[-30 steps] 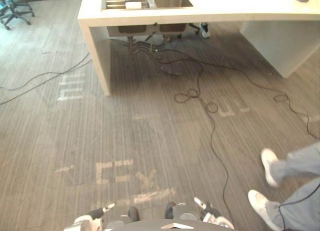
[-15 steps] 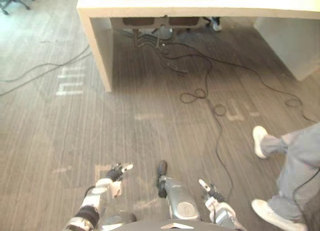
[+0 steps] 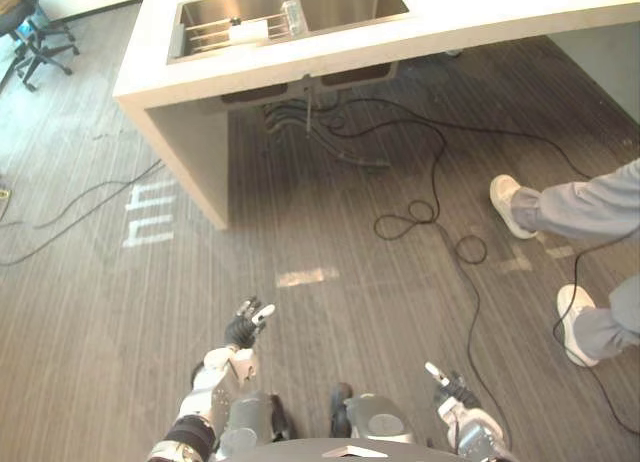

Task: Walk over to the sink, pick up the cup, carry it to the dishwasher, place the cup inside the dishwasher, then close the dishwasher door

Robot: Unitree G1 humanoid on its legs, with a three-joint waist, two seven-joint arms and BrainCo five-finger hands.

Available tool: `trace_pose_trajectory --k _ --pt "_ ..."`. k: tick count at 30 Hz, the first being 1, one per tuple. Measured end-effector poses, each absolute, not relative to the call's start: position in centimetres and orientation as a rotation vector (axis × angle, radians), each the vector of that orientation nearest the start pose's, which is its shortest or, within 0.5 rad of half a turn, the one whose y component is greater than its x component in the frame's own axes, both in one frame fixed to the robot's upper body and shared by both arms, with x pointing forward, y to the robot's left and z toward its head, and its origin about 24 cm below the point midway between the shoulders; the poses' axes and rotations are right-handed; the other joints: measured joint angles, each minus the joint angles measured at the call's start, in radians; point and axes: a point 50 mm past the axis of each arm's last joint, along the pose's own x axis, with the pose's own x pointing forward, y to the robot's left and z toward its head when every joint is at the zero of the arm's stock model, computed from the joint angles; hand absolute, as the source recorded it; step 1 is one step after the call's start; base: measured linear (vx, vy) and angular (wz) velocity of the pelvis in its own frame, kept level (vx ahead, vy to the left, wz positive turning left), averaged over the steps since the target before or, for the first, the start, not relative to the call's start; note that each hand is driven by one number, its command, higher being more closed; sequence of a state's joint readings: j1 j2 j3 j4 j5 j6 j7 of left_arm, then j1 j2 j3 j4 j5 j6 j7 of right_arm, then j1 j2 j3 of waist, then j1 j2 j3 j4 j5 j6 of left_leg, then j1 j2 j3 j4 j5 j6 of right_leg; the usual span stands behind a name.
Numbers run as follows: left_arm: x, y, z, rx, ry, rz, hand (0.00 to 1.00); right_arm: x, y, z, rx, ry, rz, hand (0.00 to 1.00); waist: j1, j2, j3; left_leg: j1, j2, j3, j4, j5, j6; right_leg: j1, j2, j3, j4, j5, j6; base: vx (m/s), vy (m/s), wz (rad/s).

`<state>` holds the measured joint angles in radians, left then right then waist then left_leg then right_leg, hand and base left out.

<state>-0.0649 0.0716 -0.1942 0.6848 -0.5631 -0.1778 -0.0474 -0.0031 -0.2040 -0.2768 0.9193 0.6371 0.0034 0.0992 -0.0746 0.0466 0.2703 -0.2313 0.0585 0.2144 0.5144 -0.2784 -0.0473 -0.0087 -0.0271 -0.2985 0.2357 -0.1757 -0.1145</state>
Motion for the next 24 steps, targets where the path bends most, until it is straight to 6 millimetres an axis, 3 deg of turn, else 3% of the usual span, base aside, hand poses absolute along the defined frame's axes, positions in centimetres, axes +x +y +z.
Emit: trace_pose_trajectory --k 2,3,5,7,8,9,10,11,12,13,14,15,16,17,18,19,20,21,23,24 --pt "23.1 13.9 -5.7 -0.272 0.301 0.054 0.0 15.6 -25.8 -12.1 0.565 0.707 -0.502 0.0 0.02 -0.009 0.008 -0.063 0.004 -0.005 -0.174 0.096 -0.008 0.023 -0.003 0.014 -0.023 -0.006 0.012 0.25 0.045 -0.24" --pt "23.7 14.3 -4.0 -0.226 0.181 0.106 0.0 15.4 -25.4 -12.4 0.555 0.74 -0.481 0.0 0.023 -0.004 0.022 -0.082 0.026 -0.016 -0.295 0.159 -0.035 0.058 0.01 0.018 -0.032 -0.018 0.026 0.21 0.069 -0.17" --pt "24.6 14.9 -1.5 -0.169 0.019 0.17 0.0 14.0 -25.6 -13.2 0.572 0.805 -0.508 0.0 0.031 0.027 0.039 -0.095 0.091 -0.02 -0.384 0.194 -0.066 0.144 0.041 0.04 -0.035 -0.064 0.066 0.35 0.201 -0.34" --pt "25.0 15.0 -0.7 -0.155 -0.035 0.176 0.0 12.8 -25.9 -13.5 0.579 0.826 -0.524 0.0 0.029 0.038 0.041 -0.096 0.102 -0.019 -0.375 0.194 -0.066 0.177 0.04 0.05 -0.014 -0.107 0.091 0.28 0.252 -0.25" --pt "25.3 14.8 0.4 -0.157 -0.092 0.172 0.0 11.5 -26.1 -13.9 0.576 0.858 -0.54 0.0 0.03 0.048 0.036 -0.097 0.11 -0.022 -0.355 0.202 -0.054 0.193 0.034 0.063 0.026 -0.166 0.109 0.29 0.288 -0.19" --pt "25.6 14.7 1.3 -0.159 -0.141 0.17 0.0 10.6 -26.0 -14.2 0.584 0.881 -0.554 0.0 0.032 0.042 0.037 -0.107 0.104 -0.028 -0.316 0.275 -0.034 0.197 0.019 0.076 0.062 -0.21 0.119 0.4 0.377 -0.28" --pt "25.8 14.8 2.1 -0.165 -0.173 0.172 0.0 10.0 -25.7 -14.5 0.611 0.899 -0.571 0.0 0.041 0.02 0.03 -0.13 0.087 -0.014 -0.251 0.303 -0.024 0.193 -0.016 0.089 0.086 -0.241 0.138 0.57 0.463 -0.41" --pt "25.9 14.8 2.7 -0.169 -0.195 0.195 0.0 8.6 -24.8 -15.3 0.653 0.967 -0.6 0.0 0.058 -0.038 -0.005 -0.158 0.028 0.035 -0.159 0.298 0.005 0.203 -0.108 0.101 0.083 -0.275 0.178 0.61 0.446 -0.41" --pt "25.9 14.8 2.8 -0.171 -0.192 0.204 0.0 7.4 -24.4 -15.7 0.662 1.005 -0.617 0.0 0.063 -0.063 -0.019 -0.153 0.003 0.052 -0.153 0.287 0.025 0.208 -0.136 0.102 0.119 -0.273 0.199 0.75 0.385 -0.2" --pt "26.1 14.8 3.0 -0.174 -0.197 0.22 0.0 6.9 -24.1 -16.0 0.671 1.031 -0.627 0.0 0.062 -0.076 -0.025 -0.154 -0.031 0.06 -0.133 0.266 0.064 0.174 -0.163 0.1 0.261 -0.253 0.21 0.73 0.257 0.15" --pt "26.3 14.7 3.4 -0.184 -0.212 0.237 0.0 6.5 -23.8 -16.2 0.666 1.052 -0.628 0.0 0.061 -0.075 -0.027 -0.141 -0.06 0.065 -0.113 0.246 0.115 0.112 -0.202 0.094 0.429 -0.173 0.238 0.74 0.251 0.16" --pt "26.3 14.9 3.7 -0.182 -0.225 0.245 0.0 6.5 -23.7 -16.2 0.661 1.056 -0.621 0.0 0.064 -0.075 -0.028 -0.125 -0.072 0.073 -0.113 0.24 0.14 0.077 -0.229 0.108 0.51 -0.115 0.274 0.64 0.255 0.1" --pt "26.4 15.0 4.6 -0.19 -0.264 0.26 0.0 7.0 -23.5 -16.2 0.657 1.049 -0.607 0.0 0.058 -0.074 -0.028 -0.089 -0.09 0.085 -0.121 0.213 0.157 -0.003 -0.262 0.145 0.69 -0.024 0.312 0.44 0.19 -0.02" --pt "26.4 15.3 5.2 -0.197 -0.292 0.276 0.0 7.5 -23.4 -16.1 0.653 1.041 -0.598 0.0 0.054 -0.07 -0.027 -0.068 -0.095 0.085 -0.127 0.206 0.159 -0.051 -0.277 0.151 0.782 -0.023 0.31 0.51 0.2 -0.02" --pt "26.4 15.8 6.3 -0.212 -0.337 0.309 0.0 8.0 -23.4 -16.0 0.652 1.027 -0.59 0.0 0.051 -0.061 -0.025 -0.011 -0.103 0.086 -0.168 0.2 0.16 -0.122 -0.295 0.131 0.895 -0.043 0.267 0.47 0.16 -0.11" --pt "26.4 16.0 7.0 -0.224 -0.366 0.334 0.0 8.2 -23.6 -15.9 0.656 1.003 -0.598 0.0 0.05 -0.044 -0.027 0.054 -0.104 0.081 -0.219 0.2 0.16 -0.172 -0.299 0.088 0.918 -0.072 0.218 0.47 0.146 -0.14" --pt "26.4 16.0 7.3 -0.231 -0.384 0.34 0.0 8.3 -23.7 -15.8 0.656 0.995 -0.599 0.0 0.048 -0.036 -0.025 0.09 -0.103 0.076 -0.247 0.2 0.16 -0.194 -0.299 0.064 0.905 -0.087 0.193 0.44 0.107 -0.05" --pt "26.5 15.9 8.2 -0.25 -0.423 0.348 0.0 8.3 -23.7 -15.8 0.672 0.982 -0.611 0.0 0.037 -0.026 -0.022 0.149 -0.102 0.062 -0.295 0.2 0.16 -0.23 -0.293 0.023 0.83 -0.115 0.157 0.38 0.05 0.16" --pt "27.1 15.4 9.6 -0.273 -0.483 0.335 0.0 8.2 -23.9 -15.6 0.67 0.966 -0.614 0.0 0.018 -0.013 -0.026 0.189 -0.096 0.028 -0.325 0.192 0.144 -0.28 -0.277 -0.024 0.579 -0.126 0.152 0.34 -0.026 0.45" --pt "27.5 15.0 10.4 -0.278 -0.512 0.32 0.0 7.8 -23.8 -15.7 0.674 0.972 -0.621 0.0 0.005 -0.009 -0.024 0.201 -0.084 0.0 -0.314 0.172 0.13 -0.304 -0.26 -0.019 0.4 -0.098 0.157 0.28 -0.115 0.67"
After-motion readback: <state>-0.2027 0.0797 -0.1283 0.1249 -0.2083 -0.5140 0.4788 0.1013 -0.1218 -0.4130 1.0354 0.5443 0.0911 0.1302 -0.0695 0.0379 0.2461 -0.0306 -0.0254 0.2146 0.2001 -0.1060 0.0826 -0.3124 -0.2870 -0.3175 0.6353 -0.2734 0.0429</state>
